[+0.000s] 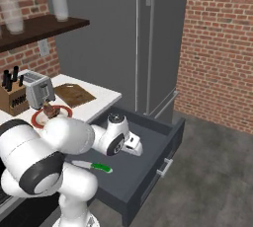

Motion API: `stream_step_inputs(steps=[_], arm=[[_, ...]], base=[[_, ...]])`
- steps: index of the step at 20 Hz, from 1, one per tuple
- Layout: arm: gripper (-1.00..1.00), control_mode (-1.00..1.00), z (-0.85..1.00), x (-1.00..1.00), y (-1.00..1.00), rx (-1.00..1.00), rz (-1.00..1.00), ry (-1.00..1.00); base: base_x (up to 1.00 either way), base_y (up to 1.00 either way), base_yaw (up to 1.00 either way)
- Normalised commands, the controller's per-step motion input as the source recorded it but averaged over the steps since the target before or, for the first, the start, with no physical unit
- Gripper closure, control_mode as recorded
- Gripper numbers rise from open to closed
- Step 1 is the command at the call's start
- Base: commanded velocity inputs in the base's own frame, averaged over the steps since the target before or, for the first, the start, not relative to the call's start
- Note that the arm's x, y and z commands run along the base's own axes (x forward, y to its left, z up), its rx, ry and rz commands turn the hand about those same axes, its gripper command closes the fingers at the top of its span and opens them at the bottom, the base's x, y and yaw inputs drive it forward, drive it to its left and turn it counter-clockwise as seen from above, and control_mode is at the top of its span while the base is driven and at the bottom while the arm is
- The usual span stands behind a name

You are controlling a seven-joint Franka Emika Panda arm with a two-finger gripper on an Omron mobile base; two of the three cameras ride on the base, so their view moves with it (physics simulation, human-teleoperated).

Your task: Pick up the knife from the drawer and place it on the cutting board. Then place the meat from the plate to the cutting board.

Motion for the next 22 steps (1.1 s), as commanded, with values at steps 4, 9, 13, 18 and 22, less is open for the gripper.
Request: stream_step_inputs(steps=[4,9,13,18,22], arm=[[-1.0,-1.0,0.31,0.44,0.23,0.04,0.48,0.2],[-1.0,-1.0,-0.16,0.03,0.46,0.0,0.51,0.11],[-1.0,-1.0,-0.37,-0.06,0.43,0.0,0.51,0.01],[-1.0,-1.0,-0.34,-0.04,0.18,0.0,0.47,0.0],[-1.0,-1.0,-0.47,-0.01,0.21,0.0,0.36,0.0]], base=[[0.0,0.0,0.0],[0.0,0.0,0.0],[0.0,0.0,0.0],[0.0,0.0,0.0],[0.0,0.0,0.0]])
